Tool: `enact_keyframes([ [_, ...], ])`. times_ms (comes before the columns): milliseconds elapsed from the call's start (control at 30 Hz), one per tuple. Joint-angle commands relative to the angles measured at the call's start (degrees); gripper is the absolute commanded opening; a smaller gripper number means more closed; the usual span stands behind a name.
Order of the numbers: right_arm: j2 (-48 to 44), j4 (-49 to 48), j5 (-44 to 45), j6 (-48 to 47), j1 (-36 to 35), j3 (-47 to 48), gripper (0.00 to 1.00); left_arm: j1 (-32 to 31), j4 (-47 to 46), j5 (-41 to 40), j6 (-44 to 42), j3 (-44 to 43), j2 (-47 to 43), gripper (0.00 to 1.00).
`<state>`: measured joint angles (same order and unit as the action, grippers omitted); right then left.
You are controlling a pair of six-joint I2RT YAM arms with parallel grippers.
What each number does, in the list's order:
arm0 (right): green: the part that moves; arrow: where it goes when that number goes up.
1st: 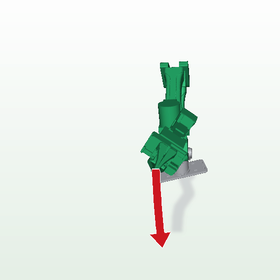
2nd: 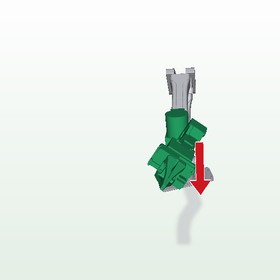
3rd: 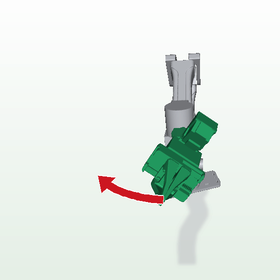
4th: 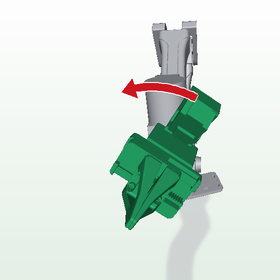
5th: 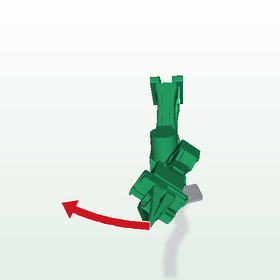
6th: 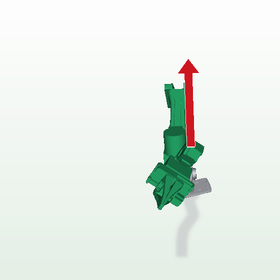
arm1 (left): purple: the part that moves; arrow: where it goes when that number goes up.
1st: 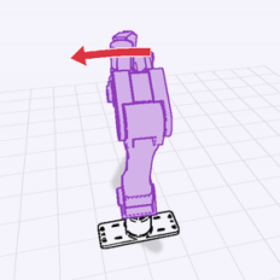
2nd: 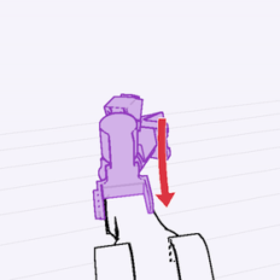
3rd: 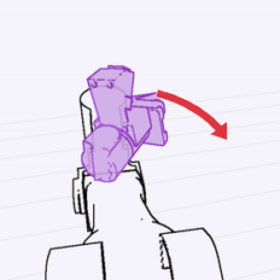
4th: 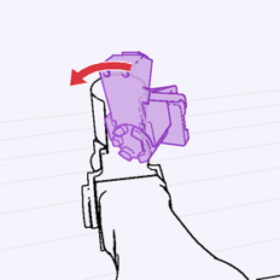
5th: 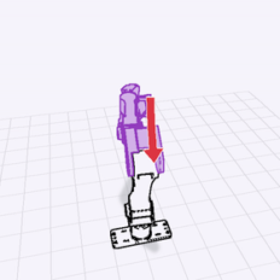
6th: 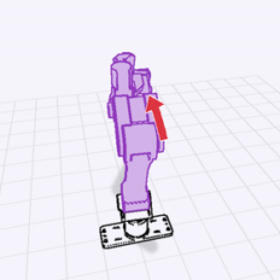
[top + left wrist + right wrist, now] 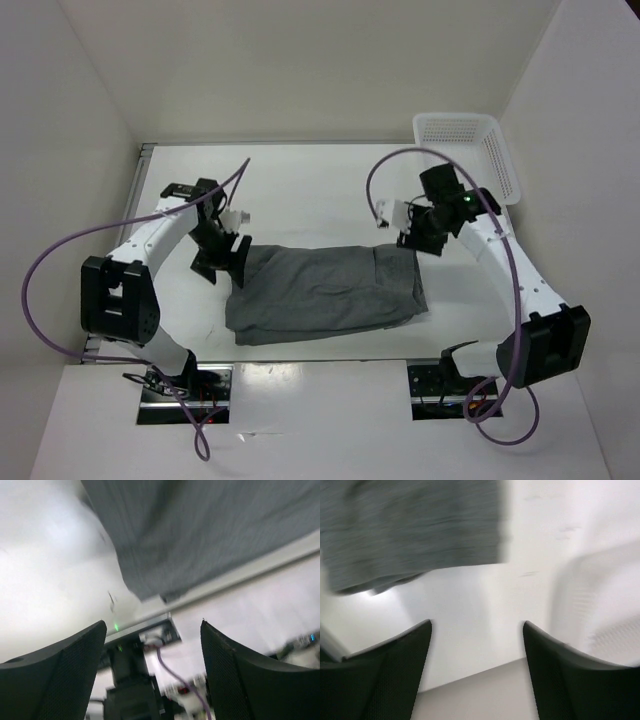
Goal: Fold and stack the shorts
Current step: Fold the shorts
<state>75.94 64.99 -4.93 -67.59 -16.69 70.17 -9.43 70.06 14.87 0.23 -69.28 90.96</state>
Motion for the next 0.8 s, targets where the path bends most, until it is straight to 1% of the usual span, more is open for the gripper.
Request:
enact_keyframes([
  [0, -2.7, -10.7, -6.7, 6.8, 1.5, 5.4, 0.54, -2.0, -7.5, 4.5, -0.2, -7.5, -1.0, 0.83],
  [33, -3.7, -19.0, -6.8, 10.8, -0.3, 3.8, 0.45, -3.7, -8.1, 5.0, -0.2, -8.2, -0.3, 0.83],
  [67, -4.5, -22.3, -6.8, 14.8, -5.2, 2.3, 0.38, -5.4, -8.7, 5.5, -0.2, -8.8, 1.5, 0.83],
  [100, -5.6, -24.7, -6.2, 14.9, -8.2, 0.5, 0.27, -7.0, -8.7, 5.5, -0.2, -8.8, 2.7, 0.81],
  [133, -5.6, -29.5, -5.5, 14.9, -11.3, -3.5, 0.22, -9.9, -8.7, 5.5, -0.2, -8.8, 4.0, 0.80],
  [167, -5.6, -31.7, -5.5, 16.7, -16.5, -5.5, 0.16, -11.2, -9.8, 5.5, -0.2, -8.1, 6.2, 0.77],
  [233, -3.4, -32.6, -7.7, 17.3, -19.2, -8.9, 0.10, -14.5, -11.4, 5.5, -0.2, -6.1, 8.0, 0.77],
  [267, -1.9, -33.9, -8.8, 18.0, -20.0, -9.7, 0.09, -15.3, -13.5, 4.7, -0.2, -4.0, 9.5, 0.77],
  [300, 1.7, -34.5, -10.4, 20.5, -20.6, -10.8, 0.09, -16.1, -14.5, 4.2, -0.2, -3.2, 10.3, 0.77],
  [333, 3.5, -34.5, -11.4, 21.2, -20.6, -10.8, 0.07, -17.4, -15.3, 3.6, -0.2, -2.7, 11.2, 0.77],
  [433, 7.9, -38.1, -12.6, 23.5, -20.6, -14.5, 0.06, -18.0, -17.4, 2.9, -0.2, -2.7, 14.9, 0.77],
  [500, 9.2, -41.8, -12.6, 25.0, -20.6, -17.0, 0.06, -18.0, -20.0, 0.9, -0.2, -2.7, 17.3, 0.77],
  [567, 12.2, -43.6, -12.0, 26.9, -20.6, -17.5, 0.06, -18.0, -22.9, -1.5, -0.2, -2.7, 19.7, 0.80],
  [600, 13.5, -44.9, -11.9, 28.6, -20.6, -17.5, 0.06, -18.0, -23.8, -4.3, -0.2, -2.7, 20.5, 0.80],
  [733, 21.2, -48.4, -10.9, 30.4, -20.6, -16.4, 0.06, -16.2, -26.4, -7.7, -0.2, -6.8, 26.4, 0.81],
  [767, 22.6, -49.3, -9.9, 30.4, -20.6, -15.0, 0.06, -14.9, -26.4, -7.8, -0.2, -9.5, 27.3, 0.82],
])
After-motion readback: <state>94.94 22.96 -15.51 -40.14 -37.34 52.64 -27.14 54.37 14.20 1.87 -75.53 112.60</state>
